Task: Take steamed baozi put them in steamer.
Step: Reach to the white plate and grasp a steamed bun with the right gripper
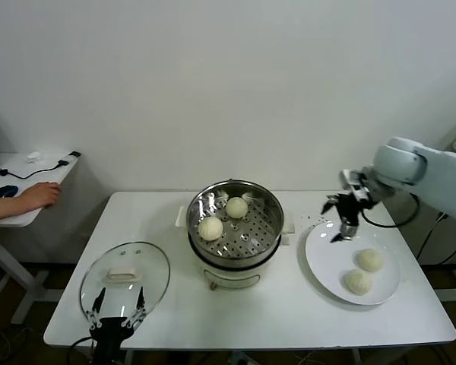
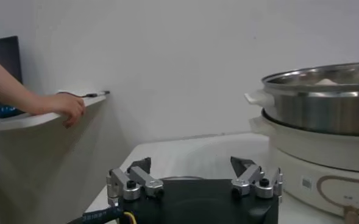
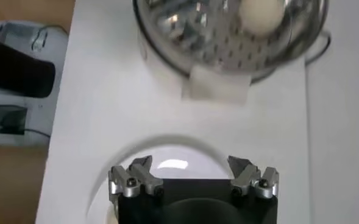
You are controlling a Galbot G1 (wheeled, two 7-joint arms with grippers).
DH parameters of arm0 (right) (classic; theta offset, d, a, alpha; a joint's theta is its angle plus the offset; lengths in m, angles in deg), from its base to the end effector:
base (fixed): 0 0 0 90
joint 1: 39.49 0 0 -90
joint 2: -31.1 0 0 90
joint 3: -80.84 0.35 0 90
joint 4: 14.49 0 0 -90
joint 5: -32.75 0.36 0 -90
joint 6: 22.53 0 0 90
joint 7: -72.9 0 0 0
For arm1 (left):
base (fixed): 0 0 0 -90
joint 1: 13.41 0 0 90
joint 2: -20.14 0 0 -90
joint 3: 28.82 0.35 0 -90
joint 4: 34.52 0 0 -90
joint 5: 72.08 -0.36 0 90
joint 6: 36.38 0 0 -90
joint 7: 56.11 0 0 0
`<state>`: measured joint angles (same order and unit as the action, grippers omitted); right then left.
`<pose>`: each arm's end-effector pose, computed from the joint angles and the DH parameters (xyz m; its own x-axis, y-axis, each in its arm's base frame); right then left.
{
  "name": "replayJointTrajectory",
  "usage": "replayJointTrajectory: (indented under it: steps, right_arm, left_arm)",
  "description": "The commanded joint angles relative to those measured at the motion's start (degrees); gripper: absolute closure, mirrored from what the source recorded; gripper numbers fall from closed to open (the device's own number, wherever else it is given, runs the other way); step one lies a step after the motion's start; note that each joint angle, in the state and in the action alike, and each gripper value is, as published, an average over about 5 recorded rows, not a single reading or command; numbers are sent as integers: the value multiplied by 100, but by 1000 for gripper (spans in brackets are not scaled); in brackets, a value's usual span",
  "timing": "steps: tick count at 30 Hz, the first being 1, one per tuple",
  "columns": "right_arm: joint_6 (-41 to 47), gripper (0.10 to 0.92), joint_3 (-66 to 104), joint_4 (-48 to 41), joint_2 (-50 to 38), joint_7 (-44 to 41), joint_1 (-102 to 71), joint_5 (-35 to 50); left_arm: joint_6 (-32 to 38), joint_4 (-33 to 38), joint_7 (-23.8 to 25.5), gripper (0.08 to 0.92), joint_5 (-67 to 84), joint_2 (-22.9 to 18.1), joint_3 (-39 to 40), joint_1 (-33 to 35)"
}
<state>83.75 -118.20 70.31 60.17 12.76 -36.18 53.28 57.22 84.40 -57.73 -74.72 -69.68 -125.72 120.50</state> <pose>0.4881 -0.1698 -0.0889 -0.1539 -0.2024 0.9671 -0.9873 -0.0083 -0.1589 0.1035 0.0384 -0.3436 -0.9739 -0.1247 0.1896 -0.0998 0.9858 0.1353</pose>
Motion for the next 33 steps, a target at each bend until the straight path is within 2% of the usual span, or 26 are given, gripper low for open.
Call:
replayJointTrajectory:
  steps: [1,12,25,33]
  right_arm:
    - [-263,203,1153,-211,-1072,-77,-1793,-1302]
    - [-257,203,1808,-659,-569,22,-2946,-1601]
    - [-194,203,1777,-1083,154,135,-3051,-1568]
    - [-189,203,1700,-1173,228,90,-3042,-1570]
  left_arm:
    - [-17,9,-9,177,-18,-22,-14,18]
    - [-18,-61,-22,177,-13,-18,-80,49]
    - [-33,-163,-19,177,2,-10,-116,-23]
    - [-42,-212,-23,177,30,-11,-186,-66]
